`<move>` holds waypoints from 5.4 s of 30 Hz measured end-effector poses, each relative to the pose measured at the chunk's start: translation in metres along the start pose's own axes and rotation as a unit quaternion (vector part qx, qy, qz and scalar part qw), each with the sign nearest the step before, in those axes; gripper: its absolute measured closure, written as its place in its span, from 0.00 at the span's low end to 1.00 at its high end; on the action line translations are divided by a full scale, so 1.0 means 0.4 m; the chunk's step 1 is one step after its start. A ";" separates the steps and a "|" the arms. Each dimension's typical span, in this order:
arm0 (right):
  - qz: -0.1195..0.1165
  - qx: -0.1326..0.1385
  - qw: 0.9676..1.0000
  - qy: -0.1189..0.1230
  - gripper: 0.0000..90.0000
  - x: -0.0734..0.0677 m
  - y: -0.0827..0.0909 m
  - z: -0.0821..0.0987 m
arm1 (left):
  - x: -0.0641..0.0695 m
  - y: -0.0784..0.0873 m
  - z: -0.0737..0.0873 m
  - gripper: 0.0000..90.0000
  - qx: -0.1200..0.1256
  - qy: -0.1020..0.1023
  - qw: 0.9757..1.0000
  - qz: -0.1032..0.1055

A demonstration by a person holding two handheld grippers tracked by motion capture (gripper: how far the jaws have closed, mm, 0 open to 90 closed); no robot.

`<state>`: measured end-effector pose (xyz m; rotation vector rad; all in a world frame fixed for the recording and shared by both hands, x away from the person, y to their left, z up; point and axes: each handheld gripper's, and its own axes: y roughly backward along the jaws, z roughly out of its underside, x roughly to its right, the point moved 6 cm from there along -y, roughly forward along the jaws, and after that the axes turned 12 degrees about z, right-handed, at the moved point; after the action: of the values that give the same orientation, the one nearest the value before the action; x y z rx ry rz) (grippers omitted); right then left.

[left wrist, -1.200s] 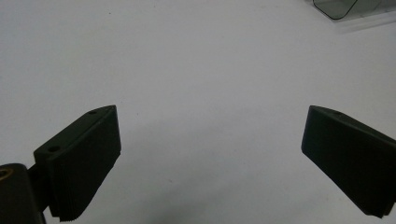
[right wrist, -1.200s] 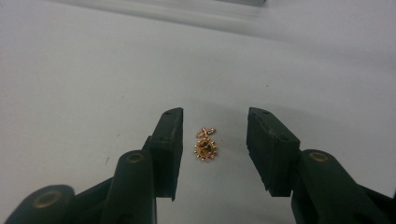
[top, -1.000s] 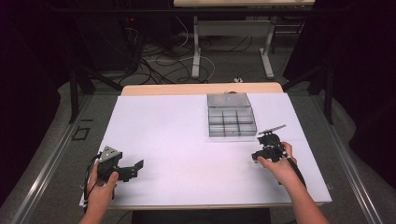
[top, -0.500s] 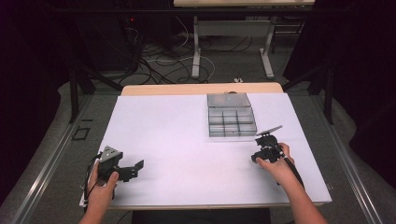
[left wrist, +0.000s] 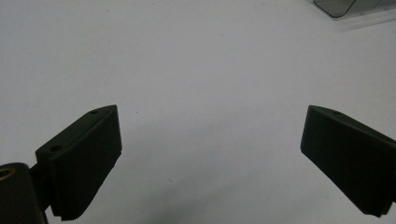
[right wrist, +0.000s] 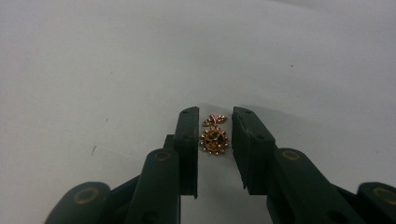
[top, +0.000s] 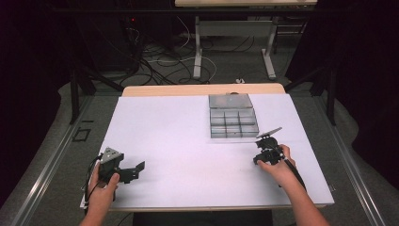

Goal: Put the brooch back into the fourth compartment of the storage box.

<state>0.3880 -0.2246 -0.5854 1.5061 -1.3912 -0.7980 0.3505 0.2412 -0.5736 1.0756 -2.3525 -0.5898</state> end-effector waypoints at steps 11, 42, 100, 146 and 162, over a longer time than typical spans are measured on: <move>0.015 0.002 1.000 0.016 0.86 -0.004 -0.001 0.000 | -0.001 0.000 0.000 0.06 0.000 0.000 1.000 0.000; 0.003 0.007 1.000 0.003 0.86 0.005 0.004 -0.005 | -0.001 -0.001 0.001 0.06 0.000 0.002 1.000 -0.002; -0.042 0.067 0.997 -0.024 0.87 -0.028 0.085 -0.174 | -0.002 -0.002 0.001 0.07 -0.001 0.003 1.000 0.000; -0.043 0.087 0.995 0.000 0.87 -0.110 0.148 -0.320 | -0.002 -0.003 0.000 0.07 0.001 0.002 1.000 0.005; -0.045 0.076 0.996 0.009 0.87 -0.161 0.117 -0.353 | -0.003 0.001 0.000 0.07 0.001 0.003 1.000 0.006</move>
<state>0.4873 -0.1326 -0.4963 1.7002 -1.4041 -0.7449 0.3511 0.2424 -0.5737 1.0627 -2.3534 -0.5802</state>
